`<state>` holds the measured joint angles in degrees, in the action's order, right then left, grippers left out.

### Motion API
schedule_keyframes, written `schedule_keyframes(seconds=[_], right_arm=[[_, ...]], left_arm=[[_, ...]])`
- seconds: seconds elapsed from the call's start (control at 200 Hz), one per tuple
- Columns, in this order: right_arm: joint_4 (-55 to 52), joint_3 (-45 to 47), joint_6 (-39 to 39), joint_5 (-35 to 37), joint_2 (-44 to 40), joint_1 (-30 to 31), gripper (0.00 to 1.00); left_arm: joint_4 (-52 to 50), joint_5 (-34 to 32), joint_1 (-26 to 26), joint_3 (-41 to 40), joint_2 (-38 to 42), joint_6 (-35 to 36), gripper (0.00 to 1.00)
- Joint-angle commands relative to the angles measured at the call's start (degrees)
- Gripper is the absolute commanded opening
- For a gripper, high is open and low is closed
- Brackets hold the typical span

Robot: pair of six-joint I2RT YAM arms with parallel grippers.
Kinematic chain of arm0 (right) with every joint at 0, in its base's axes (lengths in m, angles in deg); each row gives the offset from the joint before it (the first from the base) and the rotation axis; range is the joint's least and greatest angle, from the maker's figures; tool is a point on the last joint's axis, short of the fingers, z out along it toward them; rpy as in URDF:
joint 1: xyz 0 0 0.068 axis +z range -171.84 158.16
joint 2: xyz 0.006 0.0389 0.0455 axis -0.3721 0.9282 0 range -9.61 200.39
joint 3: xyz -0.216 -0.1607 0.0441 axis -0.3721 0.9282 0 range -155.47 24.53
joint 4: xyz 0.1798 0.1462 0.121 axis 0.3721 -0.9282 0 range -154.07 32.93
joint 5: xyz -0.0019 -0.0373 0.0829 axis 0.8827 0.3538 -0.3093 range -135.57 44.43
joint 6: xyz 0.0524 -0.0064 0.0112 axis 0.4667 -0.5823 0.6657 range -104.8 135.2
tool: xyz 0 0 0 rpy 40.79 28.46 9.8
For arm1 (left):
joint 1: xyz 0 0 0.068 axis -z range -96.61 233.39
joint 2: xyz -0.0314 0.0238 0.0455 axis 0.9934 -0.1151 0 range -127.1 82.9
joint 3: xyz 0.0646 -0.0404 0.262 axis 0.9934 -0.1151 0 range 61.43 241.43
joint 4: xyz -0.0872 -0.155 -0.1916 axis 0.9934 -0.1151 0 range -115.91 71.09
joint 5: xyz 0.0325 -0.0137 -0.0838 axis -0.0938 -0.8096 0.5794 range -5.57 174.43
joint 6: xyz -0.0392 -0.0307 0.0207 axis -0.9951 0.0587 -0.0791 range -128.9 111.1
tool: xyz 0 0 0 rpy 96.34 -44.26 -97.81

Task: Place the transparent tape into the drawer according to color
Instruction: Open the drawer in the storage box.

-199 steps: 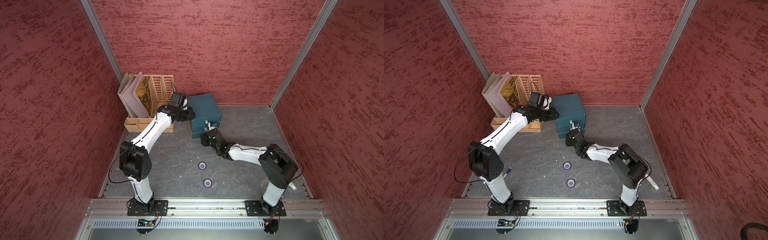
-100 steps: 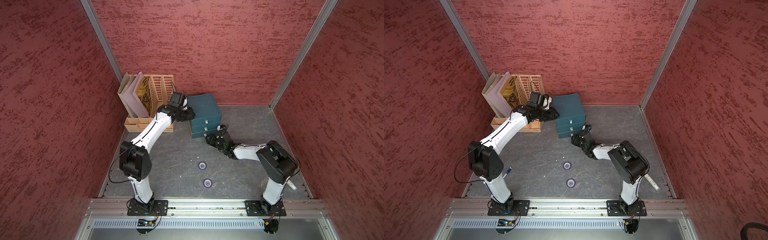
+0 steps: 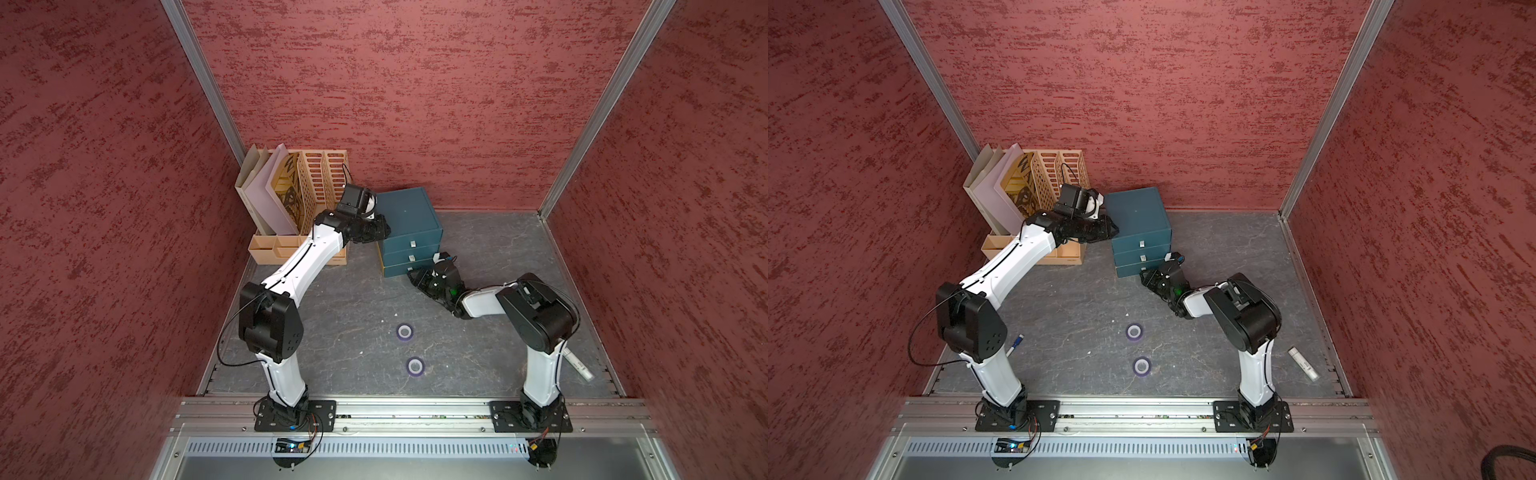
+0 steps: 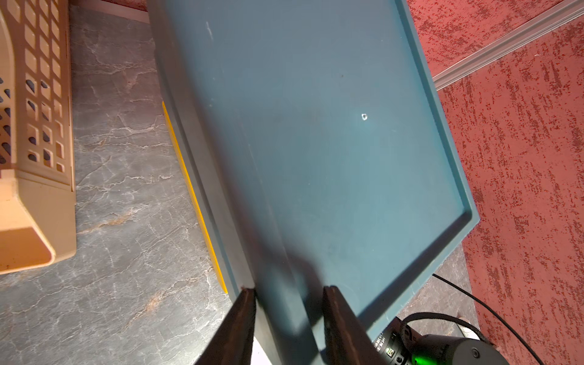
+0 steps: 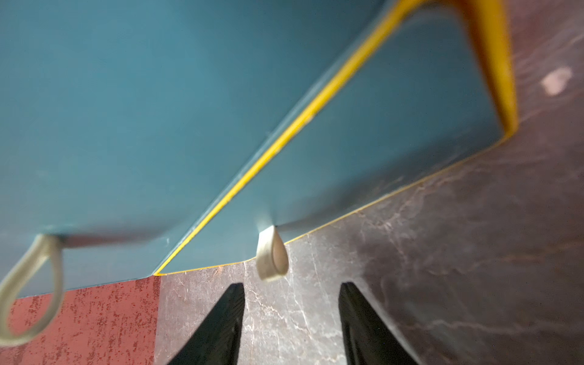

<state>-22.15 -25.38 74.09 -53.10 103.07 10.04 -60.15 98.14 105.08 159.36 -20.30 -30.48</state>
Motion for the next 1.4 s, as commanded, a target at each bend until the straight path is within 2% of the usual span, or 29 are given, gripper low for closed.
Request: schedule_keyframes(seconds=[0.0,0.366,0.701,0.937,1.082,1.398], right_arm=[[5.25,-0.54,1.81,-0.99,1.43,-0.65,0.50],[10.98,-1.29,4.45,-1.00,4.52,-1.03,0.45],[15.63,-0.03,4.75,1.38,4.07,-1.07,0.38],[15.84,-0.63,5.65,1.46,5.36,-1.05,0.20],[16.75,-0.07,6.41,1.50,5.62,-1.03,0.00],[18.35,5.92,7.63,2.40,1.38,-0.01,0.00]], left_arm=[[-2.72,1.62,-0.03,-0.64,-1.70,1.37,0.39],[-2.62,1.84,-0.07,-0.72,-1.86,1.34,0.39],[-2.37,2.08,-0.07,-0.94,-2.09,1.34,0.38],[-2.30,2.20,-0.07,-0.90,-2.17,1.45,0.39],[-2.29,2.28,-0.07,-1.21,-2.12,1.46,0.38],[-2.27,2.29,-0.06,-1.12,-2.35,1.42,0.38]])
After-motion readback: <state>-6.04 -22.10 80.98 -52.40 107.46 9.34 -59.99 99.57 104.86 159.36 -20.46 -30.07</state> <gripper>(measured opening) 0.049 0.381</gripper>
